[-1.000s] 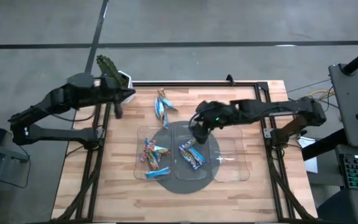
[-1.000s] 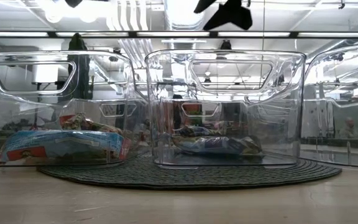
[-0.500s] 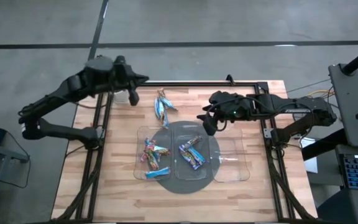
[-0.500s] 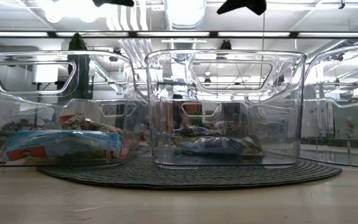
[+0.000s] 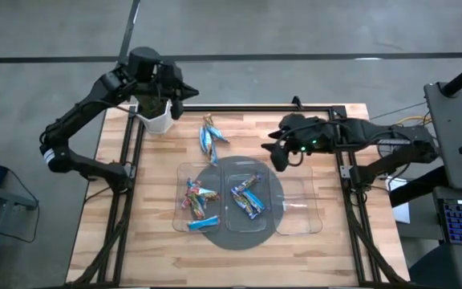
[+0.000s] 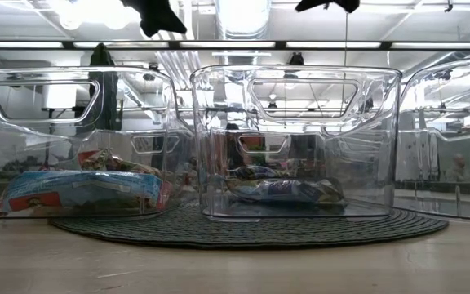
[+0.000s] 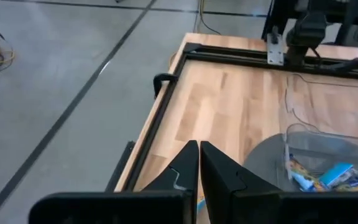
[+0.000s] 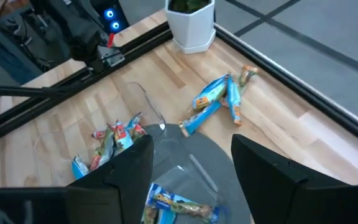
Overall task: Pick and place Granola Bars by type
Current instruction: Put the yellow granola bar into the right transparent bin
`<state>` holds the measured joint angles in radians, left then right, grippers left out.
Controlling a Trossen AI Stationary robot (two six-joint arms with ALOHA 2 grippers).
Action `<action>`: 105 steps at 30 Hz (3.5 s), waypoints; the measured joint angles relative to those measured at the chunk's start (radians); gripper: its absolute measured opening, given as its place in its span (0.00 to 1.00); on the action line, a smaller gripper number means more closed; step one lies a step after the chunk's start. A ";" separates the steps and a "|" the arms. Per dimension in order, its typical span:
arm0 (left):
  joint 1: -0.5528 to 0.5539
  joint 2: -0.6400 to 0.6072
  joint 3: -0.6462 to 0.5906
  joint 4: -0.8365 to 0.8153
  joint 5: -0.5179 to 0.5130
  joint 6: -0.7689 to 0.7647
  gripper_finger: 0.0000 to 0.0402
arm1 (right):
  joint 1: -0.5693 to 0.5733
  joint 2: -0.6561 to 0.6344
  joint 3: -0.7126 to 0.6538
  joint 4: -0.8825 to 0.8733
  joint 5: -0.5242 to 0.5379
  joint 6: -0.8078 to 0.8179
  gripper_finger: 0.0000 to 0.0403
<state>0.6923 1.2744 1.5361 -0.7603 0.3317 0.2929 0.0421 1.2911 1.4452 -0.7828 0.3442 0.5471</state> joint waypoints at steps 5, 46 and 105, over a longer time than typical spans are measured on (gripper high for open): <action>0.001 0.027 0.006 0.000 0.024 0.026 0.00 | -0.017 -0.079 0.000 -0.077 0.000 -0.027 0.37; 0.047 0.447 0.095 -0.030 0.125 0.031 0.25 | -0.056 -0.274 0.000 -0.314 0.131 -0.095 0.02; -0.133 0.584 -0.286 0.301 -0.398 0.612 0.58 | -0.062 -0.274 -0.065 -0.312 0.150 0.030 0.02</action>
<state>0.5591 1.8589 1.2502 -0.4590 -0.0666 0.9045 -0.0200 1.0172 1.3804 -1.0950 0.4942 0.5770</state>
